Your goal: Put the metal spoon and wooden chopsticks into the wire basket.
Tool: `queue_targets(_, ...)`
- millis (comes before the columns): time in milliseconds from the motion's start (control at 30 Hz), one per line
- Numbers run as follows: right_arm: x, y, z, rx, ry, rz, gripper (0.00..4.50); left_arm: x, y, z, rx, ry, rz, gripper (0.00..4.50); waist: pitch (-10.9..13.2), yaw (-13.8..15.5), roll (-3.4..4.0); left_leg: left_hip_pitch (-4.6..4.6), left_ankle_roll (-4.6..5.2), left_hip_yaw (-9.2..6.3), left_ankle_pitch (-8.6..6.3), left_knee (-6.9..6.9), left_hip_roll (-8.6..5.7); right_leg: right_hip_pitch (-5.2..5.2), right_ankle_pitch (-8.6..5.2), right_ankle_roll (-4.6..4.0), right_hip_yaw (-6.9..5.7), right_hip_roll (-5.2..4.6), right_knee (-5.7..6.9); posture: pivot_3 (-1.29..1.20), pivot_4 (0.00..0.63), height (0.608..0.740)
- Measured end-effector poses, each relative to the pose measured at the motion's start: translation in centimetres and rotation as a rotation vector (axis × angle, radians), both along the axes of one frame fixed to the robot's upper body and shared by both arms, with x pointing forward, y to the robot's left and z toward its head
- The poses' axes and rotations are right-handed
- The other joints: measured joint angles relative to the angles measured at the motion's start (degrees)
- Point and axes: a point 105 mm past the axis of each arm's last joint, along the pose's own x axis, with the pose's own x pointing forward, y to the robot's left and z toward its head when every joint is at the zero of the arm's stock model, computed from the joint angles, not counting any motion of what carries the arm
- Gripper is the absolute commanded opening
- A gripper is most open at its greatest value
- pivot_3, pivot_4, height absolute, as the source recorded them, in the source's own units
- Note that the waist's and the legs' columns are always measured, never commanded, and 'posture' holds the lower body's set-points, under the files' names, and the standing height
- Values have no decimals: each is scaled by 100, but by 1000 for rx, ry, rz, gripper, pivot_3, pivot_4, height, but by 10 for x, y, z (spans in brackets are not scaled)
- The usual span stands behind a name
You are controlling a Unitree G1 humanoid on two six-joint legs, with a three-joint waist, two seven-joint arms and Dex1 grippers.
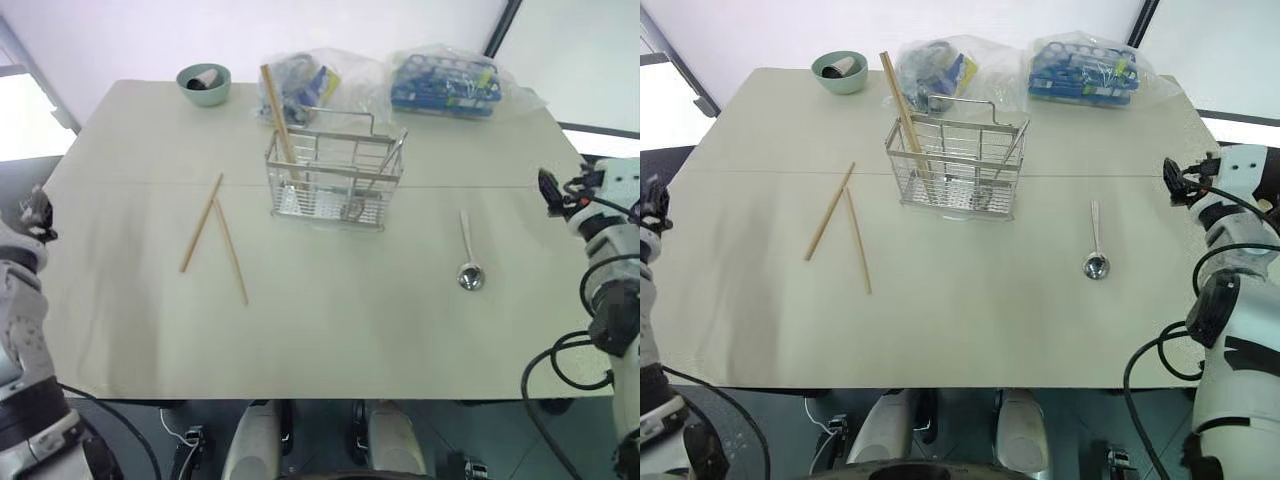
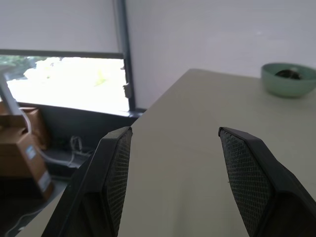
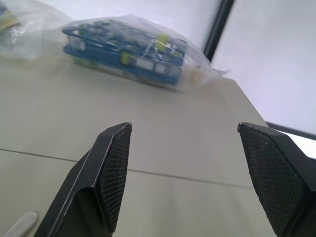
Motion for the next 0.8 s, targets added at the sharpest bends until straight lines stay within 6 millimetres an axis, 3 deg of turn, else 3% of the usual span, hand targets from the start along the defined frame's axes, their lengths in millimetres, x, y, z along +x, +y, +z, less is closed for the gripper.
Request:
queue_targets(167, 2, 23, 31, -190, 30, 156, 3540, 9, -70, 46, 17, -76, -420, 2921, 4, 89, 13, -1, 9, 6, 7, -1, 0, -6, 0, 0, 6, 2, 3, 0, 150, 707)
queue_targets(333, -2, 47, 50, -401, 105, 308, 3540, -2, -137, 59, 90, -24, -812, 2921, 6, 89, 16, 1, 11, 9, 7, -3, 0, -7, 0, 0, 7, 5, 3, 0, 150, 707)
queue_targets(567, -7, 90, 33, -739, 313, 625, 3540, -5, -200, 51, 222, 60, -1124, 2921, 11, 85, 24, 2, 14, 22, 10, -4, -2, -14, 0, 0, 19, 6, 3, 0, 150, 707)
queue_targets(733, -14, 110, 35, -974, 417, 804, 3540, -5, -231, 27, 281, 123, -1266, 2921, 18, 83, 34, 2, 14, 29, 10, -9, -1, -19, 0, 0, 22, 8, 3, 0, 150, 707)
queue_targets(800, -21, 115, 24, -1087, 475, 901, 3540, -6, -240, 13, 295, 161, -1317, 2921, 18, 83, 34, 3, 14, 31, 10, -10, -1, -19, 0, 0, 22, 9, 3, 0, 150, 707)
